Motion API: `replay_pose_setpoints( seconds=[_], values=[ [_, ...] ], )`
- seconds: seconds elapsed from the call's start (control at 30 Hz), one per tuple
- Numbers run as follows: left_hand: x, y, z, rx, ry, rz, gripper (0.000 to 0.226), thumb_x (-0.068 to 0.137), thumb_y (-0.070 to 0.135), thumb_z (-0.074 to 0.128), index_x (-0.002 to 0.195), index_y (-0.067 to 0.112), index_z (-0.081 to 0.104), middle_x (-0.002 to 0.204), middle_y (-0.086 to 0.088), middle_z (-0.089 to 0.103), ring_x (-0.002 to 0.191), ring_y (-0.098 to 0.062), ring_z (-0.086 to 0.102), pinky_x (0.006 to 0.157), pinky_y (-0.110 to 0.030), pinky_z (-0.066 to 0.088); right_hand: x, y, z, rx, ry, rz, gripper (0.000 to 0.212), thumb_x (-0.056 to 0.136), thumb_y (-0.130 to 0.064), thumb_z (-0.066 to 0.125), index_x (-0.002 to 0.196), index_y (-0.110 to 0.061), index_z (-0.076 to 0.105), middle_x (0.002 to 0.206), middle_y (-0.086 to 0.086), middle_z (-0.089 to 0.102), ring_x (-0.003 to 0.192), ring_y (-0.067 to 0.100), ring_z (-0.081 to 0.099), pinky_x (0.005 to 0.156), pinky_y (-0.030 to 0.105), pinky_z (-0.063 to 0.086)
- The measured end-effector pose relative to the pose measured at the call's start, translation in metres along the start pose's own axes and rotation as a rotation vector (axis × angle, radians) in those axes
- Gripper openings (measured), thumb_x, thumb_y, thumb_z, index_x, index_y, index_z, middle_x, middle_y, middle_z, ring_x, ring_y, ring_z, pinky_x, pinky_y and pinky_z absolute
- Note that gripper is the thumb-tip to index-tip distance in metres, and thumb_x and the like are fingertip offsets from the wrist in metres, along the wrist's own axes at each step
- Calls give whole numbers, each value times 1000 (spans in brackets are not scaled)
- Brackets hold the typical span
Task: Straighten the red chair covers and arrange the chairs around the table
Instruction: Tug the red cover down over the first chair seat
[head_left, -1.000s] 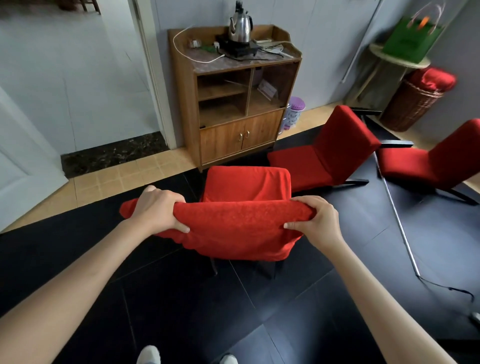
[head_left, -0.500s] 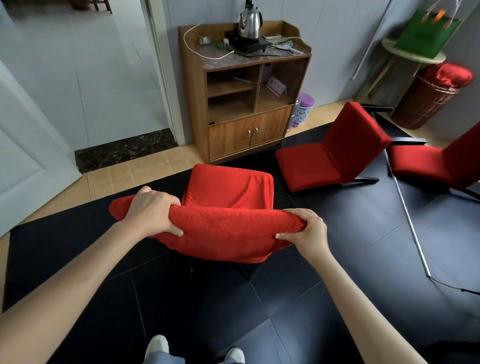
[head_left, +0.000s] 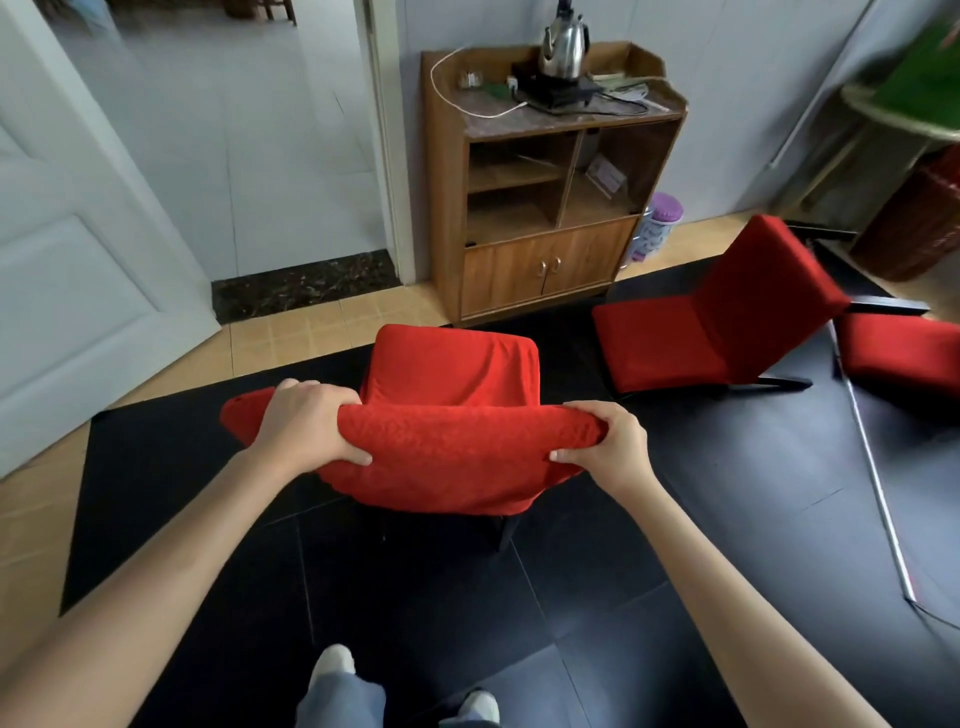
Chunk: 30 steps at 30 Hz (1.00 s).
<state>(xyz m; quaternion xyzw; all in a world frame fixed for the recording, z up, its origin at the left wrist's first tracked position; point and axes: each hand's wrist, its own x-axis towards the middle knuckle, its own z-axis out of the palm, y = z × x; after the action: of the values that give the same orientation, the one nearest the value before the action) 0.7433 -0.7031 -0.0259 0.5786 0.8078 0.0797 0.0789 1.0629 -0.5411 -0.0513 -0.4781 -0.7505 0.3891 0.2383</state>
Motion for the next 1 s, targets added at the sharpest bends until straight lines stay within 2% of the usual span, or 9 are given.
replay_pose_setpoints(
  seconds=[0.17,0.3,0.43,0.5,0.57,0.67,0.77,1.0],
  values=[
    [-3,1,3,-3,28,-16,50,49,60,84,86,34,65,81,16,64,83,-14,56,84,-37,38,1,4,1,-2,-11,-2,65,53,-16,93,111,-29,67,110,-11,56,102,5,50,77,7,35],
    [-2,3,1,42,-38,-21,59,50,65,80,99,38,62,92,16,62,92,-15,55,86,-38,37,-1,4,1,-3,-10,-2,73,53,-20,94,118,-29,63,113,-11,54,106,8,49,90,24,42],
    [2,3,-5,-12,-155,-31,70,55,73,73,117,46,53,108,17,58,105,-15,51,92,-40,34,-3,7,0,-10,4,49,101,50,-26,95,138,-27,46,124,-2,56,117,15,50,101,34,43],
    [7,5,-10,-155,-165,-40,77,58,71,73,126,45,49,116,16,57,112,-15,50,97,-43,34,-6,10,-3,10,12,102,118,47,-28,96,146,-30,33,133,3,53,124,19,48,102,34,41],
    [15,13,-15,-267,-155,-27,79,60,68,74,130,43,48,120,16,56,116,-15,49,101,-45,33,-10,15,-6,10,17,132,125,46,-28,97,149,-31,26,137,5,51,128,21,47,101,30,39],
    [30,33,-21,-317,-165,44,75,60,66,75,127,43,49,117,17,56,116,-14,50,103,-47,35,-15,19,-16,40,19,198,127,47,-20,97,151,-30,24,140,8,49,125,22,51,97,26,41],
    [49,59,-25,-316,-177,146,70,61,65,75,124,44,51,113,18,57,113,-14,51,102,-45,38,-19,23,-31,64,53,266,125,51,-15,95,151,-30,23,142,10,47,117,22,54,92,31,47],
    [95,146,-15,-294,-150,337,55,69,57,73,119,44,55,109,19,60,111,-13,55,95,-38,36,-21,46,-82,114,192,360,106,64,-14,89,150,-31,28,142,7,47,116,22,54,82,30,49]
  ],
)
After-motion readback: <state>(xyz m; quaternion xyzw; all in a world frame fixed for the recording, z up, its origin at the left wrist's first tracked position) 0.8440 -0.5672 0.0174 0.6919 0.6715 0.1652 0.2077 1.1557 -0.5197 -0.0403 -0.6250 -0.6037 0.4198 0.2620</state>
